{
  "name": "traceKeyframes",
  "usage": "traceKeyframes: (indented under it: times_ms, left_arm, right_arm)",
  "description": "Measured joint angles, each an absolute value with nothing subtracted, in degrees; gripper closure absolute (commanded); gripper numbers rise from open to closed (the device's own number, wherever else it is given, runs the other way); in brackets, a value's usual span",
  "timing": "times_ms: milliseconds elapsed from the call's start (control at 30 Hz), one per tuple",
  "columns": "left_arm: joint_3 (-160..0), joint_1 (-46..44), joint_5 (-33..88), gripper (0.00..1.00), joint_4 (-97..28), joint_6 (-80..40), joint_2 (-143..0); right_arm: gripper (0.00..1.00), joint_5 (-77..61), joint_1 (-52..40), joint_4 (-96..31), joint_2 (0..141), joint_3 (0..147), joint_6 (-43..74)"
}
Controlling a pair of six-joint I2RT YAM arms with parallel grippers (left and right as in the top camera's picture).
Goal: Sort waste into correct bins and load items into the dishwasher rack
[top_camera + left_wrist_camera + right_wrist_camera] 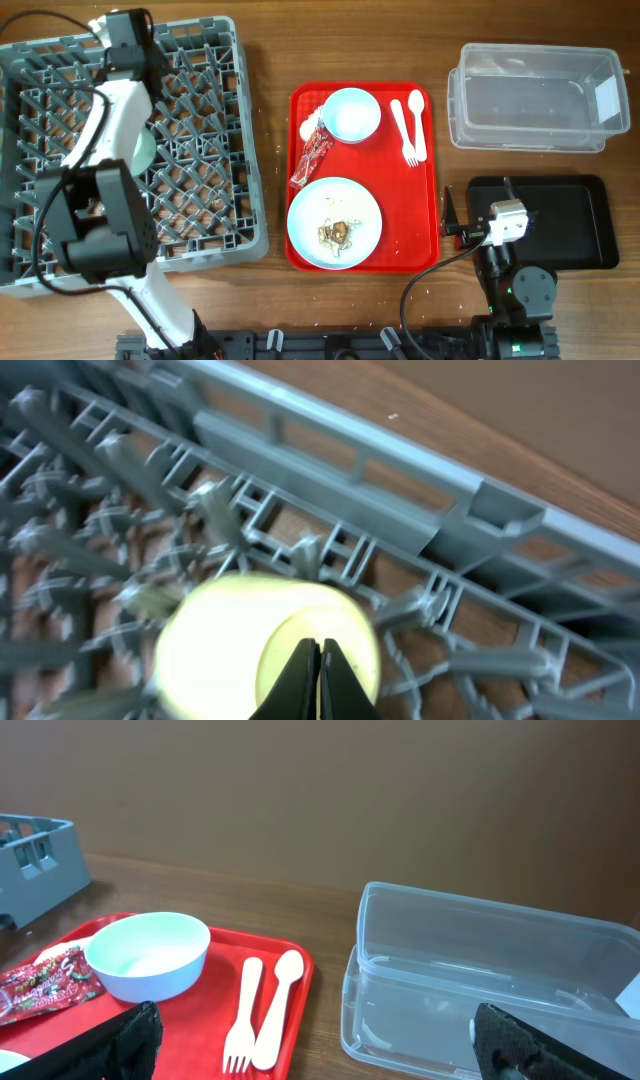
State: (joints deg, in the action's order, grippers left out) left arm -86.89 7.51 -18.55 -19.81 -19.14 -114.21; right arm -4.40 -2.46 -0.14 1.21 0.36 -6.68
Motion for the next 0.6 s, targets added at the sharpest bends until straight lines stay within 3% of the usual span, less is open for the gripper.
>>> traceKeyframes:
  times_ms: [400,600]
  left_arm:
    - [-86.5,18.5,-16.0,0.96,-35.0,-38.2,-108.2]
    - [-86.2,11.3,-5.3,0.96,-27.1,-27.3,-105.1]
  right_arm:
    - [0.0,-4.4,-2.5,-0.1,1.2,0.4,-6.7]
    - [0.0,-4.4,-2.5,-0.1,1.2,0.4,-6.7]
